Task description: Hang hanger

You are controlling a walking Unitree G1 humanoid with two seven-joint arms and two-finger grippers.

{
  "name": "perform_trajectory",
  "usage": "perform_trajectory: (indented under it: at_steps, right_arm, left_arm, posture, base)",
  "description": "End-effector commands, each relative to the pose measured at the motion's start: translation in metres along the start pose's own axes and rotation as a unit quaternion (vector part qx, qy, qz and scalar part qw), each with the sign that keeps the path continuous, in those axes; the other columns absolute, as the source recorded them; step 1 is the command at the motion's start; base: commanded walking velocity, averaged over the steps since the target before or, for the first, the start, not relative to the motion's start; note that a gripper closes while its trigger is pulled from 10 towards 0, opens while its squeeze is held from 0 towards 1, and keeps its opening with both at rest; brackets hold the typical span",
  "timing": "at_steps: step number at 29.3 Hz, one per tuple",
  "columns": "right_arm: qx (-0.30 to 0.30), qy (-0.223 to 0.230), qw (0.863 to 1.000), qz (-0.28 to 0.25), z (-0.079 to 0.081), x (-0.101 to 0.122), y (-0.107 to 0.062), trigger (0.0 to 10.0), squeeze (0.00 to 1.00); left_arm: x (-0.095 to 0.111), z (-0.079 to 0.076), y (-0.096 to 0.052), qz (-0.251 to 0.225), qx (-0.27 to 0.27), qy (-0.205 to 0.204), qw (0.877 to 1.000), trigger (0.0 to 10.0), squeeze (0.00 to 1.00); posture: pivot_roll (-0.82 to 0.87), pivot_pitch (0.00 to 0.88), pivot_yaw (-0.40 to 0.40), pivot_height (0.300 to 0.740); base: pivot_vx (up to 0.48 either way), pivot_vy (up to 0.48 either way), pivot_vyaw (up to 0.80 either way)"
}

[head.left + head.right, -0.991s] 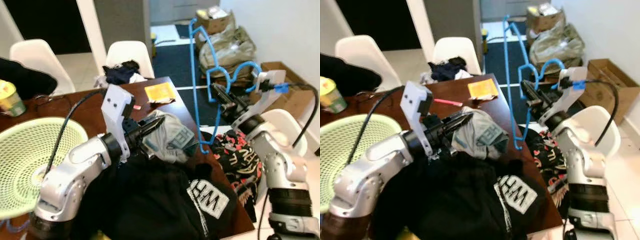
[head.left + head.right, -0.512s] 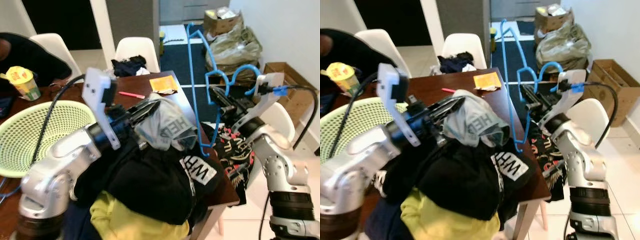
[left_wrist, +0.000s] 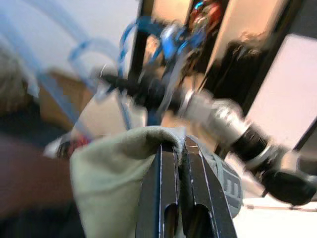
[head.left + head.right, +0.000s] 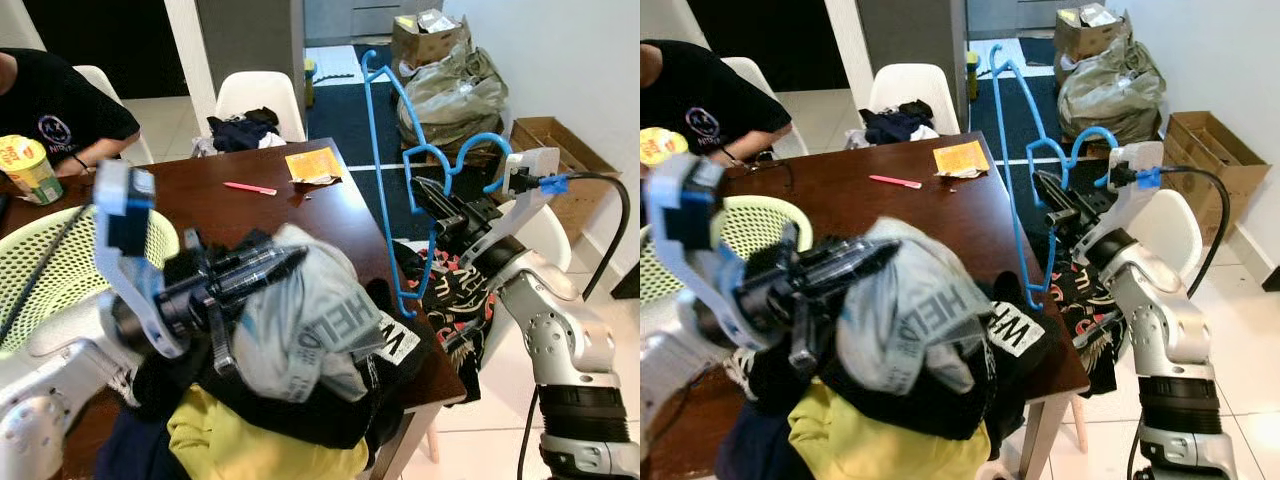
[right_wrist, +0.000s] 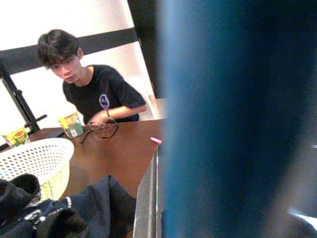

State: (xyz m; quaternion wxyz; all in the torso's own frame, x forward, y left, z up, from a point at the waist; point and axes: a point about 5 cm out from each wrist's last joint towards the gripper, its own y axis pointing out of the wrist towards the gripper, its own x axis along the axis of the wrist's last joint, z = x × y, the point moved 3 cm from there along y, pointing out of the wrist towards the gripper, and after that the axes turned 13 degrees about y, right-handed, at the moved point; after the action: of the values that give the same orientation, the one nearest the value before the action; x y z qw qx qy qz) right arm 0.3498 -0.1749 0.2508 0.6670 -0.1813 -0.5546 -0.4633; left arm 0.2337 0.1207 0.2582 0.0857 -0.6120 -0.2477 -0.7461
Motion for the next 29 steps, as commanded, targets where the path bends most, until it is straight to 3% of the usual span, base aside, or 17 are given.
perform_trajectory:
  at_steps: [1, 4, 5, 6, 7, 9, 10, 12, 13, 14, 15, 16, 17, 19, 21, 22, 29]
  right_arm:
    - [0.010, -0.008, 1.000, 0.005, 0.004, 0.000, 0.001, 10.0, 0.00]
    - [0.011, -0.012, 1.000, 0.009, 0.004, -0.001, 0.000, 10.0, 0.00]
    - [0.011, -0.019, 1.000, 0.016, 0.005, -0.003, -0.002, 10.0, 0.00]
    - [0.011, -0.019, 1.000, 0.016, 0.005, -0.003, -0.002, 10.0, 0.00]
    - [0.012, -0.021, 1.000, 0.018, 0.005, -0.004, -0.002, 10.0, 0.00]
    - [0.012, -0.019, 1.000, 0.018, 0.006, -0.005, -0.003, 10.0, 0.00]
    - [0.013, -0.018, 1.000, 0.020, 0.006, -0.006, -0.003, 10.0, 0.00]
    - [0.014, -0.018, 1.000, 0.021, 0.006, -0.007, -0.003, 10.0, 0.00]
    - [0.014, -0.018, 1.000, 0.021, 0.006, -0.007, -0.003, 10.0, 0.00]
    - [0.015, -0.018, 0.999, 0.022, 0.007, -0.008, -0.002, 10.0, 0.00]
    - [0.015, -0.018, 0.999, 0.022, 0.007, -0.008, -0.002, 10.0, 0.00]
    - [0.015, -0.017, 1.000, 0.022, 0.008, -0.008, -0.001, 10.0, 0.00]
    - [0.015, -0.017, 1.000, 0.022, 0.008, -0.008, -0.001, 10.0, 0.00]
    - [0.015, -0.015, 1.000, 0.021, 0.008, -0.008, 0.000, 10.0, 0.00]
    - [0.015, -0.015, 1.000, 0.021, 0.008, -0.008, 0.000, 10.0, 0.00]
    - [0.015, -0.014, 1.000, 0.021, 0.008, -0.009, 0.000, 10.0, 0.00]
    - [0.014, -0.013, 1.000, 0.022, 0.007, -0.010, 0.001, 10.0, 0.00]
  left_arm:
    - [-0.011, 0.008, -0.008, 0.035, 0.019, 0.006, 0.999, 10.0, 0.00]
    - [-0.032, 0.020, -0.020, 0.097, 0.054, 0.012, 0.994, 10.0, 0.00]
    - [-0.066, 0.038, -0.046, 0.205, 0.107, 0.022, 0.973, 10.0, 0.00]
    - [-0.066, 0.038, -0.046, 0.205, 0.107, 0.022, 0.973, 10.0, 0.00]
    - [-0.078, 0.044, -0.059, 0.250, 0.125, 0.038, 0.959, 10.0, 0.00]
    - [-0.095, 0.065, -0.086, 0.338, 0.187, 0.081, 0.919, 10.0, 0.00]
    - [-0.095, 0.076, -0.094, 0.354, 0.222, 0.106, 0.902, 10.0, 0.00]
    - [-0.089, 0.089, -0.097, 0.344, 0.265, 0.124, 0.893, 10.0, 0.00]
    - [-0.089, 0.089, -0.097, 0.344, 0.265, 0.124, 0.893, 10.0, 0.00]
    - [-0.079, 0.097, -0.095, 0.315, 0.291, 0.134, 0.894, 10.0, 0.41]
    - [-0.079, 0.097, -0.095, 0.315, 0.291, 0.134, 0.894, 10.0, 0.41]
    - [-0.068, 0.100, -0.088, 0.283, 0.300, 0.145, 0.899, 10.0, 1.00]
    - [-0.068, 0.100, -0.088, 0.283, 0.300, 0.145, 0.899, 10.0, 1.00]
    - [-0.032, 0.097, -0.066, 0.186, 0.292, 0.162, 0.924, 10.0, 1.00]
    - [-0.032, 0.097, -0.066, 0.186, 0.292, 0.162, 0.924, 10.0, 1.00]
    - [-0.017, 0.093, -0.057, 0.150, 0.277, 0.169, 0.934, 10.0, 1.00]
    - [0.003, 0.076, -0.037, 0.098, 0.221, 0.180, 0.953, 10.0, 1.00]
  posture:
    - [0.04, 0.090, 0.031, 0.740]
    - [0.04, 0.087, 0.035, 0.740]
    - [0.04, 0.083, 0.040, 0.740]
    - [0.04, 0.083, 0.040, 0.740]
    - [0.03, 0.088, 0.044, 0.740]
    - [0.04, 0.092, 0.043, 0.740]
    - [0.04, 0.094, 0.041, 0.740]
    - [0.04, 0.098, 0.038, 0.740]
    - [0.04, 0.098, 0.038, 0.740]
    - [0.04, 0.098, 0.038, 0.740]
    - [0.04, 0.098, 0.038, 0.740]
    - [0.04, 0.103, 0.036, 0.740]
    - [0.04, 0.103, 0.036, 0.740]
    - [0.04, 0.110, 0.035, 0.740]
    - [0.04, 0.110, 0.035, 0.740]
    - [0.05, 0.117, 0.031, 0.740]
    - [0.05, 0.123, 0.033, 0.740]
  base:
    - [0.000, 0.000, 0.00]
    - [0.000, 0.000, 0.00]
    - [0.000, 0.000, 0.00]
    - [0.000, 0.000, 0.00]
    - [0.000, 0.000, 0.00]
    - [0.000, 0.000, 0.00]
    - [0.000, 0.000, 0.00]
    - [0.000, 0.000, 0.00]
    - [0.000, 0.000, 0.00]
    - [0.000, 0.000, 0.00]
    - [0.000, 0.000, 0.00]
    - [0.000, 0.000, 0.00]
    - [0.000, 0.000, 0.00]
    - [0.000, 0.000, 0.00]
    - [0.000, 0.000, 0.00]
    - [0.000, 0.000, 0.00]
    - [0.000, 0.000, 0.00]
